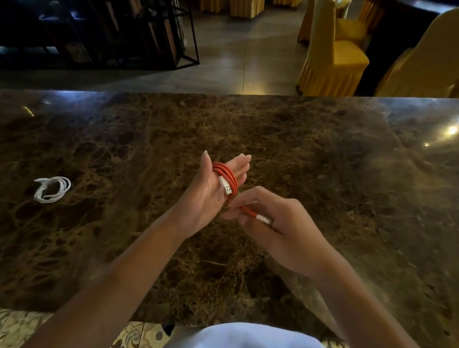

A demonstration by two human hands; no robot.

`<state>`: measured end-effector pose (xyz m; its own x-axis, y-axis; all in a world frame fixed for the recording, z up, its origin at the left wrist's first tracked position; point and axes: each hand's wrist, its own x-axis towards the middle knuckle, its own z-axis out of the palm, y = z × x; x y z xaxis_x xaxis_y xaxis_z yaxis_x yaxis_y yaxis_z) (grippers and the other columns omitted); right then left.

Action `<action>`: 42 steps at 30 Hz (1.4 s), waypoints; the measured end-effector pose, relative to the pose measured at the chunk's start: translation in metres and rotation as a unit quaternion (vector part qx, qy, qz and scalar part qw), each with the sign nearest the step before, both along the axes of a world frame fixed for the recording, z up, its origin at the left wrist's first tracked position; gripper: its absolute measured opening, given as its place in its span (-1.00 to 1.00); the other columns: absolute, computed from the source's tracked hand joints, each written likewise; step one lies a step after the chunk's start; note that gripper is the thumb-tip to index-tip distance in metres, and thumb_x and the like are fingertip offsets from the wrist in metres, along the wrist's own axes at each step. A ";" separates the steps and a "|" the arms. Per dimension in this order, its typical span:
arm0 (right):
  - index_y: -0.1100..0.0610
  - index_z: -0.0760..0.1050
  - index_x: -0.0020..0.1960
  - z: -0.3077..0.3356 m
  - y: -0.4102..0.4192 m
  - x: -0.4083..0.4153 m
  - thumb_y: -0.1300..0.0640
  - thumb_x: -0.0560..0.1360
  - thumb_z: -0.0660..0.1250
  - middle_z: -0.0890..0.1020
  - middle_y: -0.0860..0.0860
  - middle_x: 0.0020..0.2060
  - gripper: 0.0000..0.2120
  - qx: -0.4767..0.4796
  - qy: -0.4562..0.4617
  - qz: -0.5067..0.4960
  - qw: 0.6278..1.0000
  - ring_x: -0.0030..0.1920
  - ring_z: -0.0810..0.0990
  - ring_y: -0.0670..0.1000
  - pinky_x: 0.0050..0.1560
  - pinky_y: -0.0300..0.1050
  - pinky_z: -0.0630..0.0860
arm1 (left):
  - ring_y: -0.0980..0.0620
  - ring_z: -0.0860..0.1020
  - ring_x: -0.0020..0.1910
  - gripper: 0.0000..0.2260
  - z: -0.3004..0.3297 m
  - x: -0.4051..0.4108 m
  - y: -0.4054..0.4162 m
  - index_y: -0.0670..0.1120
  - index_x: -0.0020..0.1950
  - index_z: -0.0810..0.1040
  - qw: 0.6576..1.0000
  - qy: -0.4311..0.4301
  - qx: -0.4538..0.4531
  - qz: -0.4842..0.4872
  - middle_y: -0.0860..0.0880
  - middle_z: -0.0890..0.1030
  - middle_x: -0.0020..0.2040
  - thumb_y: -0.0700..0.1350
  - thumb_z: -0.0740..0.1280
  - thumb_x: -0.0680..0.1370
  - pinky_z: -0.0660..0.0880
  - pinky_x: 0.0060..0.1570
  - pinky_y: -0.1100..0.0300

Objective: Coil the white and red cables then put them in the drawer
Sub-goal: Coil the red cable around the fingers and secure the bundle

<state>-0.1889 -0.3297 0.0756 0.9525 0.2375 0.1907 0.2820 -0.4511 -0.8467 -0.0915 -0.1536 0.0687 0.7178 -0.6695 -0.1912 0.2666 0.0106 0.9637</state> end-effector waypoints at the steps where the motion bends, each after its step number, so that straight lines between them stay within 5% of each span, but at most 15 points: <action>1: 0.09 0.55 0.30 0.000 0.000 0.001 0.14 0.64 0.36 0.73 -0.07 0.10 -0.76 -0.010 0.005 0.016 1.000 0.12 0.71 -0.10 0.08 0.02 0.66 | 0.14 0.26 0.61 0.13 -0.003 0.000 0.000 -0.02 0.66 0.23 1.000 0.021 -0.012 -0.008 0.03 0.26 0.67 0.63 0.30 0.27 0.09 0.65 -0.03; 4: 0.05 0.62 0.32 -0.001 -0.002 0.004 0.06 0.64 0.36 0.73 -0.05 0.09 -0.73 -0.005 -0.003 0.013 1.000 0.10 0.71 -0.06 0.06 0.06 0.67 | 0.13 0.27 0.61 0.14 0.000 -0.001 0.000 -0.03 0.66 0.23 0.999 0.036 -0.025 0.005 0.02 0.28 0.66 0.63 0.32 0.25 0.09 0.65 -0.06; 7: 0.00 0.72 0.14 0.001 -0.009 0.009 0.05 0.59 0.44 0.67 -0.21 -0.01 -0.84 -0.010 -0.088 -0.039 0.995 0.03 0.65 -0.04 0.03 0.04 0.60 | 0.06 0.24 0.64 0.10 0.002 -0.009 -0.006 -0.04 0.67 0.19 1.000 0.016 -0.022 -0.016 0.01 0.26 0.67 0.62 0.25 0.32 0.12 0.65 -0.07; 9: 0.00 0.72 0.02 0.005 -0.011 0.012 0.01 0.57 0.45 0.63 -0.21 0.07 -0.90 -0.029 -0.124 -0.062 0.990 0.15 0.59 -0.02 0.12 0.01 0.55 | 0.02 0.29 0.63 -0.02 0.006 -0.017 -0.011 -0.06 0.65 0.21 0.999 0.006 -0.026 -0.031 -0.04 0.33 0.64 0.56 0.17 0.44 0.23 0.60 -0.05; 11: 0.08 0.71 0.02 0.007 -0.012 0.013 0.04 0.60 0.43 0.68 -0.06 0.10 -0.87 0.016 -0.096 -0.061 0.993 0.19 0.61 0.04 0.16 0.06 0.58 | 0.00 0.34 0.60 -0.06 0.010 -0.022 -0.015 -0.10 0.64 0.23 0.999 0.016 -0.039 -0.030 -0.06 0.40 0.60 0.52 0.17 0.47 0.29 0.57 0.01; 14: 0.25 0.66 0.10 0.010 -0.016 0.009 0.20 0.64 0.35 0.72 0.12 -0.09 -0.85 0.170 -0.033 -0.049 0.984 -0.03 0.71 0.13 0.05 0.15 0.66 | -0.03 0.25 0.65 0.02 0.013 -0.023 -0.015 -0.10 0.65 0.22 0.998 0.026 -0.057 -0.025 -0.07 0.30 0.66 0.55 0.27 0.41 0.08 0.66 -0.10; 17: 0.23 0.51 0.32 0.010 -0.015 0.008 0.26 0.63 0.33 0.72 0.11 -0.25 -0.73 0.240 0.006 -0.108 0.965 -0.20 0.74 0.05 -0.08 -0.08 0.65 | 0.00 0.16 0.68 0.02 0.012 -0.025 -0.014 -0.09 0.67 0.20 0.998 -0.023 -0.051 -0.033 -0.04 0.22 0.69 0.57 0.22 0.43 -0.02 0.67 -0.15; 20: 0.17 0.46 0.27 0.012 -0.013 0.008 0.23 0.61 0.37 0.72 0.07 -0.33 -0.75 0.277 0.064 -0.158 0.946 -0.32 0.69 -0.03 -0.21 -0.20 0.60 | 0.09 0.16 0.67 0.05 0.018 -0.026 -0.016 -0.04 0.66 0.17 0.997 -0.059 -0.038 -0.039 0.02 0.17 0.70 0.60 0.22 0.38 0.03 0.67 -0.06; 26: 0.09 0.65 0.09 0.020 -0.016 0.004 0.19 0.63 0.38 0.70 0.02 -0.29 -0.91 0.174 0.052 -0.197 0.963 -0.36 0.67 -0.06 -0.29 -0.14 0.58 | 0.07 0.21 0.66 0.03 0.025 -0.032 -0.015 -0.04 0.64 0.19 0.996 -0.027 -0.071 -0.052 -0.04 0.19 0.70 0.59 0.24 0.37 0.10 0.65 0.07; 32: -0.01 0.66 0.20 0.039 -0.028 -0.008 0.16 0.63 0.38 0.64 -0.11 -0.38 -0.81 0.066 0.013 -0.142 0.988 -0.37 0.64 -0.06 -0.25 -0.22 0.51 | 0.01 0.21 0.66 0.05 0.039 -0.039 -0.005 -0.15 0.66 0.18 0.989 0.016 -0.137 -0.057 -0.06 0.28 0.67 0.54 0.26 0.42 0.06 0.63 0.04; 37: -0.04 0.67 0.21 0.057 -0.037 -0.011 0.13 0.62 0.40 0.73 -0.12 -0.17 -0.80 -0.090 0.011 -0.030 0.995 -0.22 0.69 -0.08 -0.14 -0.07 0.63 | -0.04 0.32 0.61 0.04 0.036 -0.042 -0.006 -0.20 0.66 0.15 0.986 0.066 -0.111 -0.108 -0.09 0.35 0.63 0.51 0.27 0.44 0.10 0.64 -0.05; 39: -0.01 0.68 0.24 0.063 -0.042 -0.010 0.14 0.62 0.39 0.74 -0.16 -0.03 -0.78 -0.112 0.024 0.042 0.993 -0.05 0.72 -0.16 0.01 -0.16 0.64 | -0.06 0.29 0.63 0.01 0.037 -0.043 -0.006 -0.21 0.67 0.12 0.982 0.062 -0.086 -0.154 -0.11 0.33 0.64 0.49 0.22 0.48 0.08 0.65 -0.06; 42: 0.05 0.67 0.20 0.066 -0.040 -0.007 0.21 0.63 0.38 0.72 -0.14 0.09 -0.81 -0.082 0.037 0.056 0.994 0.06 0.71 -0.06 0.08 0.02 0.64 | -0.07 0.27 0.63 -0.01 0.040 -0.042 -0.008 -0.22 0.67 0.12 0.982 0.053 -0.086 -0.160 -0.15 0.32 0.64 0.47 0.23 0.51 0.09 0.64 -0.05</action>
